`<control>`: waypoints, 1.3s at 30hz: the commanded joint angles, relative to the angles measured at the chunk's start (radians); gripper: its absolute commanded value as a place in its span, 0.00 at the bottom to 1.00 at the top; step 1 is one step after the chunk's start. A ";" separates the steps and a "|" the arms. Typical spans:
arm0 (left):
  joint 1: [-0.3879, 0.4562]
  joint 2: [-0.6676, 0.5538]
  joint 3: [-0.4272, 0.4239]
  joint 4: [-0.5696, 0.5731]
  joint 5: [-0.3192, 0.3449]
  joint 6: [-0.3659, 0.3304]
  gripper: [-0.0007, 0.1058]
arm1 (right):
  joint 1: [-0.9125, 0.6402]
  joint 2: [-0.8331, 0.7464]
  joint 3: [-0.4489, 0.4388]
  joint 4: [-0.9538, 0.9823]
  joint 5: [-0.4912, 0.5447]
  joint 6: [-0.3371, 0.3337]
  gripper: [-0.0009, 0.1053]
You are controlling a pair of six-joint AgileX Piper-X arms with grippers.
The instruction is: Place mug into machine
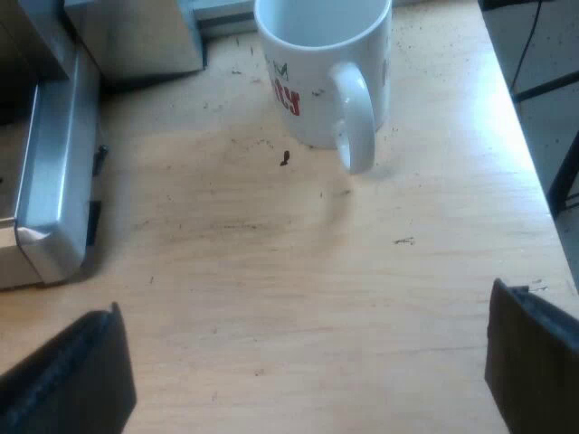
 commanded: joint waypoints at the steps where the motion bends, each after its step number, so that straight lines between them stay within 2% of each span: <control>1: -0.067 0.046 0.000 -0.041 0.040 0.007 0.82 | -0.001 0.047 -0.011 -0.007 0.000 0.000 0.77; 2: -0.118 0.079 0.017 -0.069 0.051 0.019 0.82 | -0.001 0.049 -0.011 -0.007 0.000 0.000 0.77; 5: -0.176 0.109 0.053 -0.124 0.051 0.023 0.82 | -0.001 0.084 -0.011 -0.007 0.000 0.000 0.77; 11: -0.260 0.136 0.150 -0.250 0.051 0.023 0.82 | -0.001 0.108 0.036 -0.090 0.005 -0.004 0.77; 14: -0.266 0.135 0.194 -0.296 0.051 0.023 0.82 | -0.001 0.109 0.089 -0.165 0.005 -0.004 0.77; 20: -0.266 0.135 0.249 -0.311 0.051 0.023 0.82 | -0.001 0.110 0.192 -0.293 0.005 -0.004 0.77; 25: -0.266 0.135 0.248 -0.328 0.051 0.023 0.82 | -0.001 0.112 0.268 -0.402 0.012 -0.004 0.77; 34: -0.266 0.135 0.248 -0.317 0.051 0.003 0.82 | -0.006 0.116 0.436 -0.706 0.106 -0.004 0.76; 39: -0.266 0.135 0.248 -0.317 0.051 -0.002 0.82 | -0.006 0.194 0.462 -0.799 0.138 -0.008 0.67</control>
